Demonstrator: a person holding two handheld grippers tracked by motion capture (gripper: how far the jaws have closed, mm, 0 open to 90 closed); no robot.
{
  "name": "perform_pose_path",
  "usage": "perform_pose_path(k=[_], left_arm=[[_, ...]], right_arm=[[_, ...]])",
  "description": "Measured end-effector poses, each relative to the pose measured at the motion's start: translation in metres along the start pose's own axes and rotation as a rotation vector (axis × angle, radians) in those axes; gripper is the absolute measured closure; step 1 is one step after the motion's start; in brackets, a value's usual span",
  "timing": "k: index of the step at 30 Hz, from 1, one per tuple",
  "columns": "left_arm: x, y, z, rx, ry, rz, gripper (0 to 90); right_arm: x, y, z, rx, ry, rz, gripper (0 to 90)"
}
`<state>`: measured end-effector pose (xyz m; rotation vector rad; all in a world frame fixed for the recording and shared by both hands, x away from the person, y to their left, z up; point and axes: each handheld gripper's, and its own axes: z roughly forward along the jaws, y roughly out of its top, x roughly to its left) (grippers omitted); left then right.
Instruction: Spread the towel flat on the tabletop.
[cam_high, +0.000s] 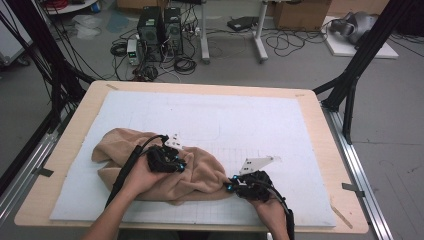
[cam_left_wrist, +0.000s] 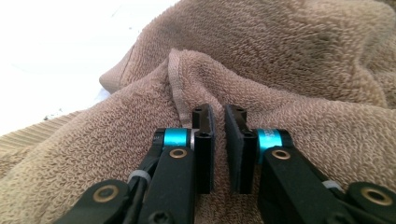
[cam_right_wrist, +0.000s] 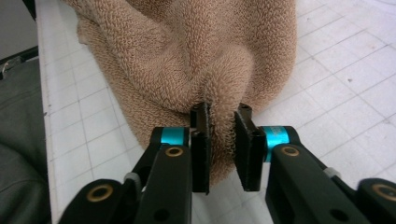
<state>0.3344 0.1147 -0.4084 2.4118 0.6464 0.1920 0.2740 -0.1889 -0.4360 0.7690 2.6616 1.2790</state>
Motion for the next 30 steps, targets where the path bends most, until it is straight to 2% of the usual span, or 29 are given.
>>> perform_pose_path(k=[3, 4, 5, 6, 7, 11, 12, 14, 15, 16, 17, 18, 20, 21, 23, 25, 27, 28, 30], left_arm=[[-0.001, 0.000, -0.007, -0.028, 0.005, -0.004, 83.3], [-0.001, 0.001, -0.010, -0.046, 0.008, -0.012, 83.6], [0.000, 0.001, -0.014, -0.064, 0.013, -0.015, 83.6], [-0.001, 0.002, -0.018, -0.084, 0.019, -0.017, 83.8], [-0.002, 0.002, -0.023, -0.110, 0.025, -0.021, 83.8], [-0.004, 0.010, -0.040, -0.193, 0.043, -0.032, 83.9], [-0.006, 0.012, -0.044, -0.218, 0.049, -0.041, 84.1], [-0.007, 0.018, -0.052, -0.251, 0.056, -0.029, 84.1], [-0.009, 0.020, -0.056, -0.269, 0.061, -0.030, 84.2], [-0.010, 0.023, -0.060, -0.287, 0.065, -0.029, 84.2], [-0.012, 0.025, -0.064, -0.301, 0.066, -0.021, 84.3], [-0.014, 0.027, -0.068, -0.319, 0.071, -0.018, 84.3], [-0.017, 0.030, -0.076, -0.347, 0.085, -0.011, 84.4], [-0.019, 0.030, -0.079, -0.355, 0.093, -0.007, 84.4], [-0.022, 0.025, -0.085, -0.366, 0.101, -0.005, 84.5], [-0.026, 0.013, -0.089, -0.366, 0.108, -0.011, 84.6], [-0.033, -0.003, -0.091, -0.358, 0.112, -0.015, 84.8], [-0.036, -0.012, -0.091, -0.345, 0.117, -0.018, 84.8], [-0.042, -0.031, -0.092, -0.327, 0.123, -0.035, 85.0]], right_arm=[[-0.002, 0.000, -0.005, -0.013, -0.009, -0.001, 81.3], [-0.004, 0.001, -0.013, -0.029, -0.020, 0.006, 81.4], [-0.004, 0.001, -0.013, -0.029, -0.020, 0.006, 81.4], [-0.007, 0.001, -0.023, -0.049, -0.036, 0.005, 81.7], [-0.007, 0.001, -0.023, -0.049, -0.036, 0.005, 81.7], [-0.013, 0.006, -0.049, -0.080, -0.079, 0.007, 81.8], [-0.014, 0.010, -0.062, -0.088, -0.103, -0.003, 81.8], [-0.015, 0.013, -0.069, -0.094, -0.118, -0.012, 81.8], [-0.016, 0.017, -0.082, -0.102, -0.142, -0.021, 81.9], [-0.016, 0.017, -0.082, -0.102, -0.142, -0.021, 81.9], [-0.017, 0.021, -0.096, -0.105, -0.166, -0.028, 81.9], [-0.017, 0.021, -0.096, -0.105, -0.166, -0.028, 81.9], [-0.018, 0.027, -0.114, -0.119, -0.201, -0.046, 81.8], [-0.018, 0.027, -0.114, -0.119, -0.201, -0.046, 81.8], [-0.016, 0.028, -0.121, -0.114, -0.211, -0.053, 81.8], [-0.013, 0.025, -0.121, -0.107, -0.202, -0.056, 81.6], [-0.005, 0.015, -0.109, -0.079, -0.161, -0.067, 81.1], [-0.005, 0.015, -0.109, -0.079, -0.161, -0.067, 81.1], [0.000, 0.008, -0.098, -0.065, -0.135, -0.066, 80.8]])
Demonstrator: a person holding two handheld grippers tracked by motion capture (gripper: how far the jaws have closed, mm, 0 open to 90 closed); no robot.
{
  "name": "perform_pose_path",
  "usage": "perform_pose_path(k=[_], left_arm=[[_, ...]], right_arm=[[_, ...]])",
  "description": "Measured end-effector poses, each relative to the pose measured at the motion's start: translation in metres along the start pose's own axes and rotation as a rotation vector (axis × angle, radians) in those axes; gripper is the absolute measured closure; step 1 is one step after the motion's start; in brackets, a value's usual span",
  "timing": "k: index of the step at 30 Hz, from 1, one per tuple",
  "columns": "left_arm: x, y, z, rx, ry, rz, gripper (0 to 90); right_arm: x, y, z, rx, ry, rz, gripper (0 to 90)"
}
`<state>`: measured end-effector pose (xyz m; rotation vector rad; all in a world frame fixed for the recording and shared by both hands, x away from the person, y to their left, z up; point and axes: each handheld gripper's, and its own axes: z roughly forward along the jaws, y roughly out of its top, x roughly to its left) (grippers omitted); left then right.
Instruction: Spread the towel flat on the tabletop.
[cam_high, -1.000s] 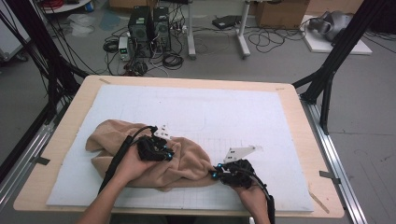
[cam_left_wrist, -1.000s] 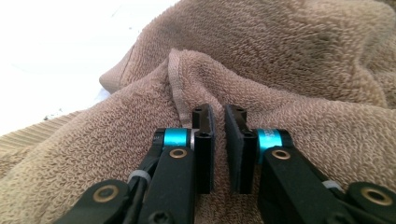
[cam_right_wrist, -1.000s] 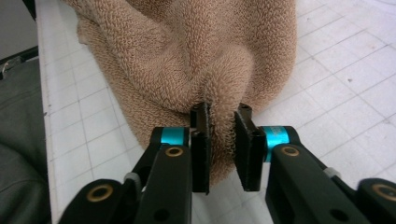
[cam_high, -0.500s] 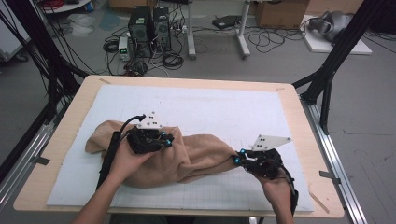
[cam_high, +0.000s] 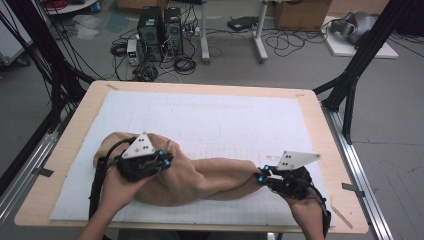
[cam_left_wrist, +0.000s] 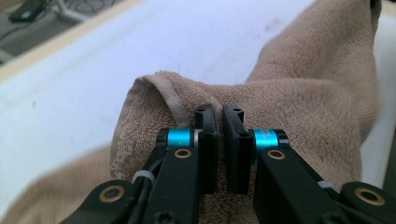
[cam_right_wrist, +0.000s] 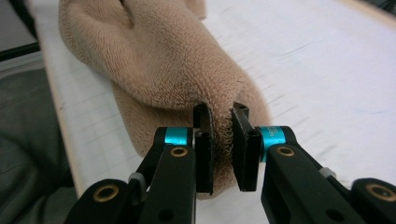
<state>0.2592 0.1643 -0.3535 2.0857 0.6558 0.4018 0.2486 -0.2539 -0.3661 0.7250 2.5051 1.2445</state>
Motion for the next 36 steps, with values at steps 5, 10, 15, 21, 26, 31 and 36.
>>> perform_pose_path(k=[5, 10, 15, 21, 26, 31, 36], left_arm=[[-0.014, -0.042, -0.018, 0.034, 0.018, -0.034, 85.0], [-0.025, -0.070, -0.028, 0.060, 0.020, -0.061, 85.0], [-0.027, -0.074, -0.035, 0.031, -0.003, -0.085, 78.4], [-0.021, -0.048, -0.049, -0.054, 0.009, -0.059, 60.7], [-0.009, -0.022, -0.048, -0.087, 0.034, -0.012, 55.5], [0.010, -0.005, -0.019, -0.063, 0.035, 0.014, 53.7], [0.025, -0.003, 0.012, -0.001, 0.048, 0.045, 54.0]], right_arm=[[0.017, -0.017, 0.019, 0.032, 0.058, 0.005, 79.9], [0.033, -0.029, 0.023, 0.048, 0.092, 0.004, 78.0], [0.040, -0.024, 0.014, 0.022, 0.111, -0.013, 68.4], [0.034, -0.006, 0.002, -0.031, 0.085, -0.030, 60.4], [0.019, 0.006, 0.003, -0.037, 0.064, -0.032, 58.4], [-0.001, 0.008, 0.020, -0.016, 0.054, -0.004, 55.6], [-0.013, -0.001, 0.042, 0.023, 0.049, 0.026, 53.8]])
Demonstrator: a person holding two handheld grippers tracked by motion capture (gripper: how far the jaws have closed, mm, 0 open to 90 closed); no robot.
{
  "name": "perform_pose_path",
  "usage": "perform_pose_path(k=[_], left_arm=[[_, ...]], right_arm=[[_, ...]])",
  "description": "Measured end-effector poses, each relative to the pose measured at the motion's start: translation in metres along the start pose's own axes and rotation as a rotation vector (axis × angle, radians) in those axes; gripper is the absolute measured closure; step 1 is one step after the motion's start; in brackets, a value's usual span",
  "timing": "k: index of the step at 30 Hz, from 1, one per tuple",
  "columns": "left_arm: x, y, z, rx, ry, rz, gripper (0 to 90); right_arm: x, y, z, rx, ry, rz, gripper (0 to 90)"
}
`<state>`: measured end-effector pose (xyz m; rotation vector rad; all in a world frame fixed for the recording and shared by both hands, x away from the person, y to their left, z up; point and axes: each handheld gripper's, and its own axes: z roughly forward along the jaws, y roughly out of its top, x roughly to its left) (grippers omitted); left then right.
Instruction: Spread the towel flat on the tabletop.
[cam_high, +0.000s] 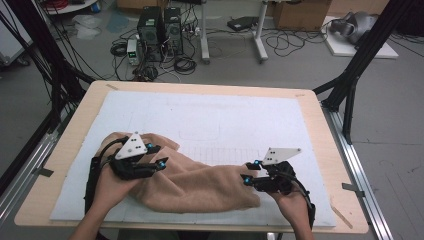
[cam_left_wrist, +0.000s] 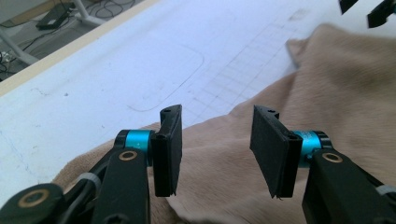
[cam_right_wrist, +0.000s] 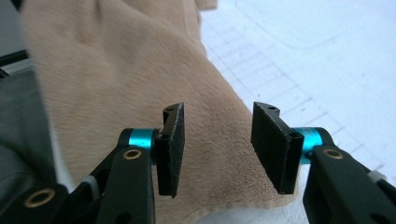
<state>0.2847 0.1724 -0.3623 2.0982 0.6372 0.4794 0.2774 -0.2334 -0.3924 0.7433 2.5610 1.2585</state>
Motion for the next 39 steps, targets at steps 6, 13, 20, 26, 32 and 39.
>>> perform_pose_path(k=[6, 13, 20, 26, 32, 39], left_arm=[[0.011, -0.012, 0.036, 0.198, -0.040, 0.030, 54.9], [0.016, -0.033, 0.047, 0.267, -0.080, -0.016, 65.6], [0.012, -0.031, 0.040, 0.223, -0.071, -0.013, 83.5], [0.015, -0.024, 0.025, 0.136, -0.075, -0.055, 84.3], [0.020, -0.013, 0.012, 0.069, -0.051, -0.067, 84.5], [0.023, -0.005, 0.003, 0.027, -0.011, -0.068, 84.5]], right_arm=[[-0.008, -0.013, 0.023, 0.055, 0.003, 0.039, 53.2], [-0.007, -0.021, 0.038, 0.130, 0.024, 0.034, 63.3], [-0.003, -0.020, 0.034, 0.161, 0.057, -0.008, 88.7], [-0.005, -0.011, 0.021, 0.125, 0.043, -0.021, 89.0], [-0.010, 0.001, 0.004, 0.049, 0.032, -0.014, 89.1], [-0.015, 0.006, -0.005, 0.023, 0.024, -0.016, 89.2]])
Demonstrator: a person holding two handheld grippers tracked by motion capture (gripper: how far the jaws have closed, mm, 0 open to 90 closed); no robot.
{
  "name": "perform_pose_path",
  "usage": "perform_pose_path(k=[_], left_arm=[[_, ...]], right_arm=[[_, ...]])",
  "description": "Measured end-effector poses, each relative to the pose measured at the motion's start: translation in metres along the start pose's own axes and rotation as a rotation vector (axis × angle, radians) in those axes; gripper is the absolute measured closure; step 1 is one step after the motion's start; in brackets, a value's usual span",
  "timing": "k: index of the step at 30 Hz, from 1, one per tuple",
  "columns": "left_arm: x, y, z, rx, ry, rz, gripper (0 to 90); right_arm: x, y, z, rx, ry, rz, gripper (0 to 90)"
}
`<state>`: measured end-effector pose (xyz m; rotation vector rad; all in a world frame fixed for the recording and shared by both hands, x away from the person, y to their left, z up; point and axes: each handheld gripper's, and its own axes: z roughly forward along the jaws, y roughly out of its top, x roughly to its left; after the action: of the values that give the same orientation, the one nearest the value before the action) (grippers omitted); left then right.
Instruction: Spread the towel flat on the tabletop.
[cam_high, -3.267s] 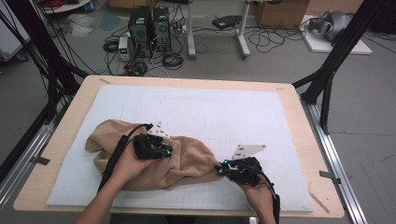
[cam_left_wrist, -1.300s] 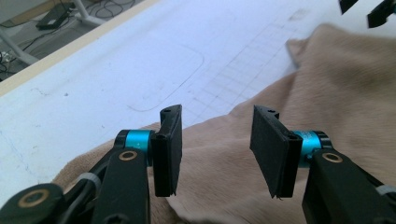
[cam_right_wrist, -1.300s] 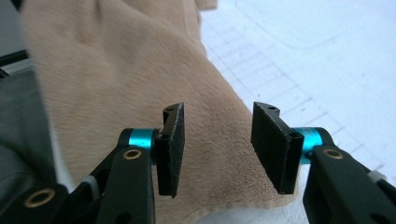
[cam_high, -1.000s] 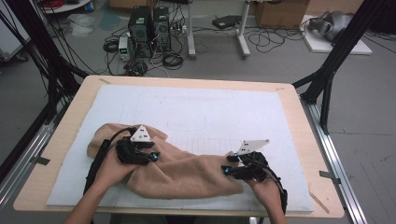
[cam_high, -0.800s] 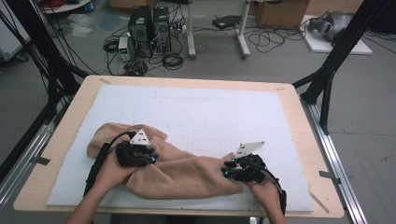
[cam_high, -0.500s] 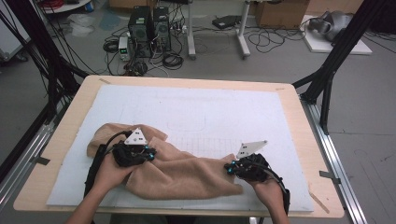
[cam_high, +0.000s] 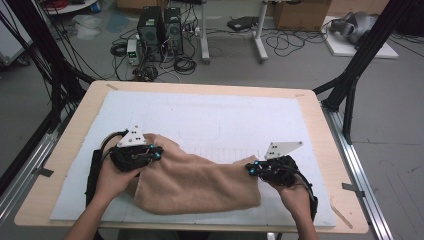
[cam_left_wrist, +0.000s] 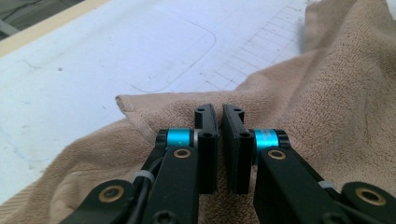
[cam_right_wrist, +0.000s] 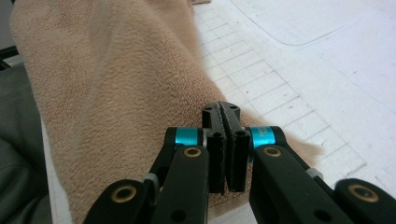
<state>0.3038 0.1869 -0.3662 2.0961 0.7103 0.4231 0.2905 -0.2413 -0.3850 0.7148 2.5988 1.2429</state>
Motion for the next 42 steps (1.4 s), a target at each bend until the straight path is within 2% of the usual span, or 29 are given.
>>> perform_pose_path(k=[5, 9, 12, 14, 15, 16, 17, 19, 23, 25, 28, 30, 33, 34, 36, 40, 42], left_arm=[[0.004, -0.001, -0.001, -0.011, 0.016, -0.019, 84.6], [0.005, 0.000, 0.000, -0.018, 0.015, -0.023, 84.6], [0.006, -0.001, 0.002, -0.006, 0.015, -0.023, 84.6], [0.006, -0.002, 0.004, 0.020, 0.015, -0.014, 84.6], [0.006, -0.003, 0.006, 0.034, 0.016, -0.011, 84.6], [0.006, -0.004, 0.007, 0.043, 0.016, -0.011, 84.6], [0.006, -0.005, 0.008, 0.050, 0.014, -0.012, 84.6], [0.006, -0.007, 0.009, 0.052, 0.013, -0.013, 84.5], [0.007, -0.013, 0.012, 0.067, 0.011, -0.025, 84.5], [0.008, -0.016, 0.013, 0.072, 0.009, -0.029, 84.5], [0.008, -0.020, 0.015, 0.084, 0.007, -0.035, 84.5], [0.008, -0.021, 0.016, 0.091, 0.010, -0.030, 84.5], [0.007, -0.023, 0.016, 0.080, 0.011, -0.037, 84.5], [0.008, -0.024, 0.016, 0.080, 0.010, -0.040, 84.5], [0.008, -0.025, 0.015, 0.075, 0.007, -0.050, 84.5], [0.007, -0.023, 0.009, 0.045, 0.006, -0.048, 84.5], [0.007, -0.020, 0.004, 0.028, 0.004, -0.050, 84.5]], right_arm=[[-0.002, -0.005, 0.005, 0.026, 0.001, 0.010, 89.4], [-0.002, -0.008, 0.005, 0.020, 0.019, 0.018, 89.5], [-0.004, -0.007, 0.005, 0.017, 0.022, 0.014, 89.5], [-0.007, -0.008, 0.010, 0.039, 0.039, 0.025, 87.8], [-0.010, -0.011, 0.018, 0.072, 0.037, 0.049, 68.6], [-0.010, -0.011, 0.018, 0.072, 0.037, 0.049, 68.6], [-0.011, -0.013, 0.022, 0.080, 0.045, 0.049, 64.1], [-0.011, -0.015, 0.029, 0.098, 0.013, 0.058, 50.0], [-0.014, -0.019, 0.042, 0.117, -0.002, 0.078, 44.4], [-0.013, -0.021, 0.048, 0.139, -0.004, 0.080, 46.2], [-0.008, -0.022, 0.053, 0.156, -0.051, 0.047, 55.0], [-0.007, -0.022, 0.054, 0.156, -0.058, 0.036, 61.3], [-0.002, -0.022, 0.054, 0.155, -0.046, 0.016, 76.7], [-0.002, -0.022, 0.054, 0.155, -0.037, 0.007, 79.1], [-0.003, -0.022, 0.053, 0.155, -0.015, 0.025, 83.1], [-0.003, -0.019, 0.050, 0.167, 0.019, 0.005, 85.3], [-0.002, -0.016, 0.043, 0.144, 0.020, 0.001, 85.3]])
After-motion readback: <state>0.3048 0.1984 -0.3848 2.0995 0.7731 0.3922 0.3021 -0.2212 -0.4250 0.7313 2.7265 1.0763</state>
